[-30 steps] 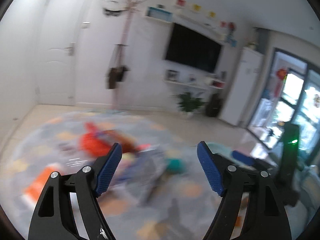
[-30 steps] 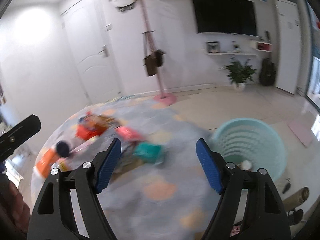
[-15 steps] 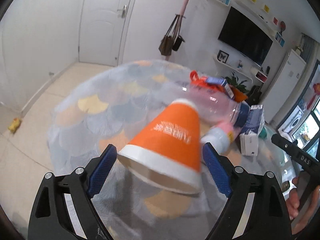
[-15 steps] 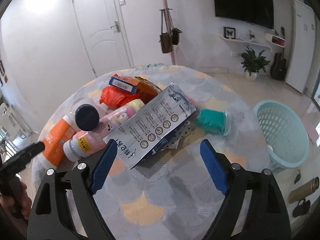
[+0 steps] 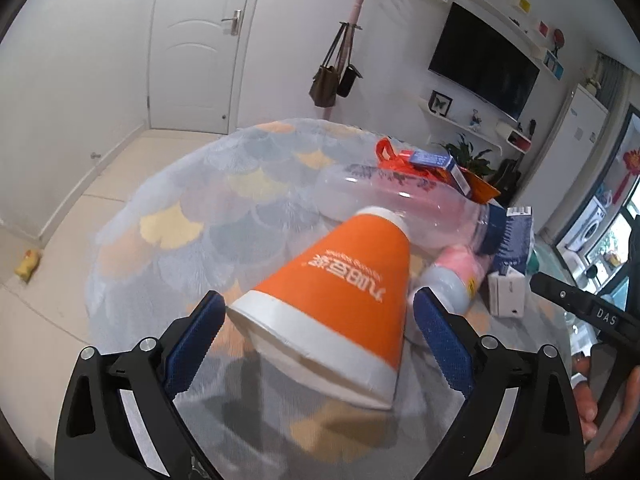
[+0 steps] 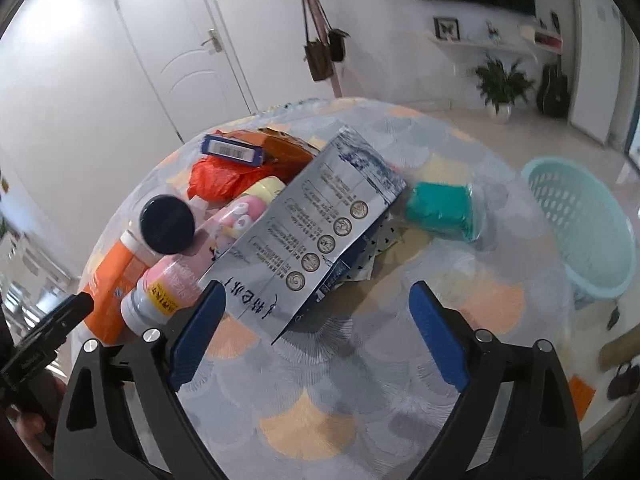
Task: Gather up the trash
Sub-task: 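Grasp the orange paper cup with left while right grasps the blue-white milk box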
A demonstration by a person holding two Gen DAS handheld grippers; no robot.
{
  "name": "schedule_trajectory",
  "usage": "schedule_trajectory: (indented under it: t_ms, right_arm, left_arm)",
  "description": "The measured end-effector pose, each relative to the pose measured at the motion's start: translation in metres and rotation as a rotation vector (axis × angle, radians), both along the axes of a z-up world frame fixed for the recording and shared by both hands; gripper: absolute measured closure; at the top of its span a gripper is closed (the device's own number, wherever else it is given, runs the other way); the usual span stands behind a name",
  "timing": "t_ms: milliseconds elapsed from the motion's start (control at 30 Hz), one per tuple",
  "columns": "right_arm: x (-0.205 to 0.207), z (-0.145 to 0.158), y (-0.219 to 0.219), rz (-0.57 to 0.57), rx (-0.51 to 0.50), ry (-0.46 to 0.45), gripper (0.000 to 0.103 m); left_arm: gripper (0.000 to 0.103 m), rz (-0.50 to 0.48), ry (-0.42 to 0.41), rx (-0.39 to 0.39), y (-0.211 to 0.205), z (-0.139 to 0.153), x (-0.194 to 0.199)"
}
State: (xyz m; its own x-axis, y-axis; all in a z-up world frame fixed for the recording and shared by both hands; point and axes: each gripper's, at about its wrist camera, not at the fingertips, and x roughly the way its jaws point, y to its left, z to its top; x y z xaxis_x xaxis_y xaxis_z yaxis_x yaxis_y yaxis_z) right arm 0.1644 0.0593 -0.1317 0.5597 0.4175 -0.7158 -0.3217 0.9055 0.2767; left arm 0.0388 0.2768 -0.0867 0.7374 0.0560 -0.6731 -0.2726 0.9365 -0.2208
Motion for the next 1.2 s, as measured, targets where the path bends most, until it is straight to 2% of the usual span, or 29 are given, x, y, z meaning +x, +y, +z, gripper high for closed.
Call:
schedule_trajectory:
  t_ms: [67, 167, 267, 367, 400, 467, 533, 633, 733, 867, 933, 1067, 1100, 1200]
  right_arm:
    - [0.010, -0.002, -0.001, -0.013, 0.042, 0.042, 0.014]
    - [0.022, -0.005, 0.001, -0.023, 0.098, 0.089, 0.011]
    - [0.032, -0.008, 0.005, -0.052, 0.110, 0.125, 0.010]
    - [0.046, -0.017, 0.009, -0.059, 0.152, 0.193, 0.010]
    - [0.047, -0.020, 0.011, -0.060, 0.146, 0.201, 0.010]
    - [0.045, -0.023, 0.014, -0.048, 0.109, 0.202, 0.017]
    - [0.041, -0.021, 0.014, -0.022, 0.101, 0.180, 0.024]
    - [0.028, -0.013, 0.013, 0.018, -0.004, 0.107, 0.025]
    - [0.020, -0.010, 0.006, 0.109, -0.066, 0.078, 0.025]
    - [0.015, -0.006, -0.008, 0.183, -0.193, 0.057, 0.025]
    - [0.013, -0.006, -0.016, 0.217, -0.240, 0.048, 0.025]
    - [0.013, -0.005, -0.035, 0.207, -0.202, 0.060, 0.024]
    - [0.014, -0.006, -0.039, 0.199, -0.190, 0.071, 0.024]
    - [0.019, -0.011, -0.046, 0.186, -0.153, 0.111, 0.024]
  left_arm:
    - [0.007, -0.029, 0.011, 0.003, -0.001, 0.001, 0.007]
    - [0.007, -0.060, 0.058, 0.049, -0.007, -0.002, 0.020]
    - [0.007, -0.074, 0.078, 0.060, -0.011, -0.008, 0.023]
    - [0.009, -0.082, 0.067, 0.066, -0.016, -0.007, 0.017]
    - [0.009, -0.092, 0.065, 0.047, -0.017, -0.007, 0.012]
    - [0.015, -0.124, 0.049, 0.023, -0.022, -0.003, 0.001]
    - [0.016, -0.173, 0.021, -0.003, -0.027, 0.002, -0.015]
    - [0.015, -0.250, -0.007, -0.045, -0.032, 0.009, -0.035]
    - [0.013, -0.242, -0.024, 0.003, -0.033, 0.018, -0.042]
    - [0.010, -0.193, 0.015, 0.051, -0.025, 0.020, -0.012]
    - [0.010, -0.229, 0.052, 0.048, -0.025, 0.013, 0.012]
    - [0.010, -0.291, 0.146, 0.007, -0.033, -0.008, 0.053]
    - [0.008, -0.292, 0.157, 0.012, -0.034, -0.010, 0.057]
    - [0.009, -0.286, 0.169, -0.029, -0.035, -0.012, 0.063]
